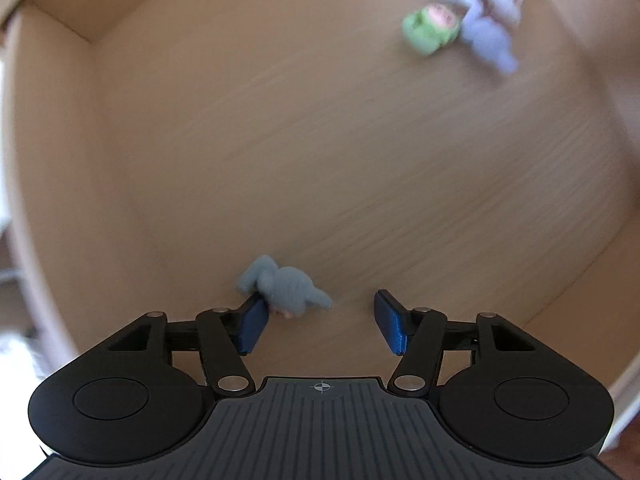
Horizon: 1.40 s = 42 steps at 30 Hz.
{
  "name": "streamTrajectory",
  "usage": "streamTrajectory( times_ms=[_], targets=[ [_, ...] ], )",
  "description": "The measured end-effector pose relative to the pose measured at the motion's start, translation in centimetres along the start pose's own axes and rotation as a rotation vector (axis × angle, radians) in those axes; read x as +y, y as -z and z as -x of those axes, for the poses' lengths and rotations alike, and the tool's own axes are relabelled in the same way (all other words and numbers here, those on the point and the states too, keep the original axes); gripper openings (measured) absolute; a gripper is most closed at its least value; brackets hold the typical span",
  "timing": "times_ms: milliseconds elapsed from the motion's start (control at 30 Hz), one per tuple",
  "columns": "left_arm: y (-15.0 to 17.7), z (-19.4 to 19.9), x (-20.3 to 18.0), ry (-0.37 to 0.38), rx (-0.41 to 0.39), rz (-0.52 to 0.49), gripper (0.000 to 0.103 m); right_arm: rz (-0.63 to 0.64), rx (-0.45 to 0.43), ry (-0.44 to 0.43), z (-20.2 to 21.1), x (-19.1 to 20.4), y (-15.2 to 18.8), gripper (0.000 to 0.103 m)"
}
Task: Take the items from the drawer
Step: 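Lower the open left tool into the drawer and grasp the grey plush, then carry the grey plush to the desktop with the left tool while the right tool grasps the purple plush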
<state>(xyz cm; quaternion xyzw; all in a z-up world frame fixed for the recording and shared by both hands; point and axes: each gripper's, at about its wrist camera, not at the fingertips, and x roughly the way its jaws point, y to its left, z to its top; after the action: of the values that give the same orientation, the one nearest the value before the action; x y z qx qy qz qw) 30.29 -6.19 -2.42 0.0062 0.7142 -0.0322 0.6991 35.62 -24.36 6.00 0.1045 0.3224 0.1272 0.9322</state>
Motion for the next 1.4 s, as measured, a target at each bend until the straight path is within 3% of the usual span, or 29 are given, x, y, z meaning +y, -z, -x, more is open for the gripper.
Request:
streamTrajectory(
  times_ms=[100,167,233,400,600,667,700,733,900,967,1033,1167,1267,1400],
  targets=[
    [-0.7,1.4,0.4,0.149,-0.1,0.005,0.058,-0.017,-0.024,-0.002,0.4,-0.3,-0.1,0.095],
    [-0.8,2.4,0.5,0.135,-0.146,-0.014,0.057,-0.03,-0.037,-0.002,0.6,-0.5,-0.2,0.097],
    [-0.5,2.5,0.6,0.102,-0.14,-0.015,0.057,-0.043,-0.04,-0.001,0.6,-0.7,-0.2,0.097],
    [-0.1,1.9,1.3,0.171,-0.156,0.036,0.057,-0.051,-0.034,0.0,0.5,-0.9,-0.3,0.097],
    [-0.9,1.1,0.0,0.191,-0.182,0.003,0.057,-0.053,-0.035,0.012,0.5,-0.9,-0.3,0.1],
    [-1.1,0.6,-0.4,0.18,-0.189,-0.025,0.055,-0.056,-0.037,0.023,0.5,-0.9,-0.2,0.1],
    [-0.9,0.7,-0.4,0.178,-0.211,-0.048,0.047,-0.058,-0.037,0.029,0.5,-0.9,-0.2,0.1],
    [-0.7,0.8,-0.5,0.183,-0.226,-0.078,0.033,-0.059,-0.036,0.034,0.4,-0.9,-0.2,0.1],
    [0.9,2.0,0.9,0.284,-0.343,-0.211,0.031,-0.056,-0.012,0.072,-0.1,-0.9,-0.3,0.1],
    [1.0,2.8,2.2,0.319,-0.405,-0.204,0.031,-0.052,-0.001,0.081,-0.4,-0.9,-0.3,0.1],
    [0.6,3.4,4.0,0.356,-0.48,-0.181,0.031,-0.046,0.022,0.084,-0.8,-0.9,-0.3,0.1],
    [0.2,4.3,5.9,0.27,-0.629,-0.21,0.031,-0.019,0.13,0.107,-2.8,-0.4,-0.4,0.099],
    [-0.1,4.2,6.9,0.382,-0.622,-0.195,0.031,0.024,0.232,0.124,-4.6,0.4,-0.2,0.092],
    [-0.5,3.5,6.3,0.439,-0.622,-0.206,0.031,0.112,0.38,0.121,-6.2,2.3,0.3,0.078]
  ],
)
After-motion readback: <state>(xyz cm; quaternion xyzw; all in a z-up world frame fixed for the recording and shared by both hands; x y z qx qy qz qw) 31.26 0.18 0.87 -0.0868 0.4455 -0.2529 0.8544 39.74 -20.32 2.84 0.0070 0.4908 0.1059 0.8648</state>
